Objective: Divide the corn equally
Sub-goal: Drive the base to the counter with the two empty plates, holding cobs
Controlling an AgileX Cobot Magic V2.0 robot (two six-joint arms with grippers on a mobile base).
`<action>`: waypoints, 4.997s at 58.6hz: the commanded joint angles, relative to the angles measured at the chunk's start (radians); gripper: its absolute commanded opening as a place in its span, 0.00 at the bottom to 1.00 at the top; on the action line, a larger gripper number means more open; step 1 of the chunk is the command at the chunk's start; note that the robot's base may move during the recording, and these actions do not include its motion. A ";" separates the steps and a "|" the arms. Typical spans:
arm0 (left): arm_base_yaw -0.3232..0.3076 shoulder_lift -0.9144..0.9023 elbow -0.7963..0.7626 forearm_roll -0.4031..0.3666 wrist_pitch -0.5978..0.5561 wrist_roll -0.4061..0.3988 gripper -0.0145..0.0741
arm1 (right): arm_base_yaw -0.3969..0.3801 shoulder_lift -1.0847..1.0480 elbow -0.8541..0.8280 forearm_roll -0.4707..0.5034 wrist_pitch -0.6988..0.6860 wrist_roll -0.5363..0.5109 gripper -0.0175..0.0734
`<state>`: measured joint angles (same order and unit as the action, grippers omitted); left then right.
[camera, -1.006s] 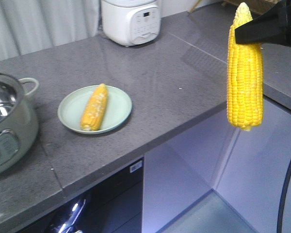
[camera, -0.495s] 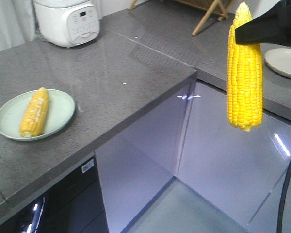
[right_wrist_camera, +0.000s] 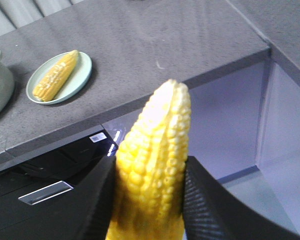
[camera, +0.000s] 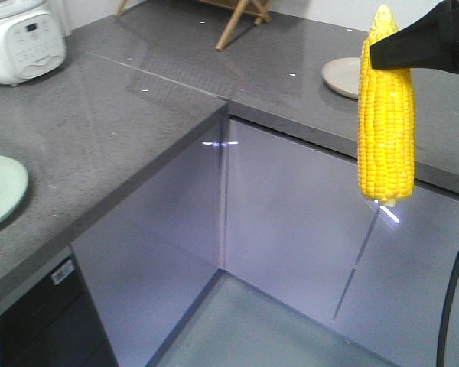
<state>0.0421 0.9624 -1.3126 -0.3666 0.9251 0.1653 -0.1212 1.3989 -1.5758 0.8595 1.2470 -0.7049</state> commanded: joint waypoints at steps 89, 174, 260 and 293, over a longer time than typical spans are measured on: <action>-0.006 -0.010 -0.028 -0.026 -0.067 0.001 0.16 | -0.008 -0.036 -0.031 0.059 -0.029 -0.004 0.19; -0.006 -0.010 -0.028 -0.026 -0.067 0.001 0.16 | -0.008 -0.036 -0.031 0.059 -0.029 -0.004 0.19; -0.006 -0.010 -0.028 -0.026 -0.067 0.001 0.16 | -0.008 -0.036 -0.031 0.059 -0.029 -0.004 0.19; -0.006 -0.010 -0.028 -0.026 -0.067 0.001 0.16 | -0.008 -0.036 -0.031 0.059 -0.029 -0.004 0.19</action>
<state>0.0389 0.9624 -1.3126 -0.3666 0.9251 0.1653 -0.1212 1.3931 -1.5766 0.8595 1.2535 -0.7049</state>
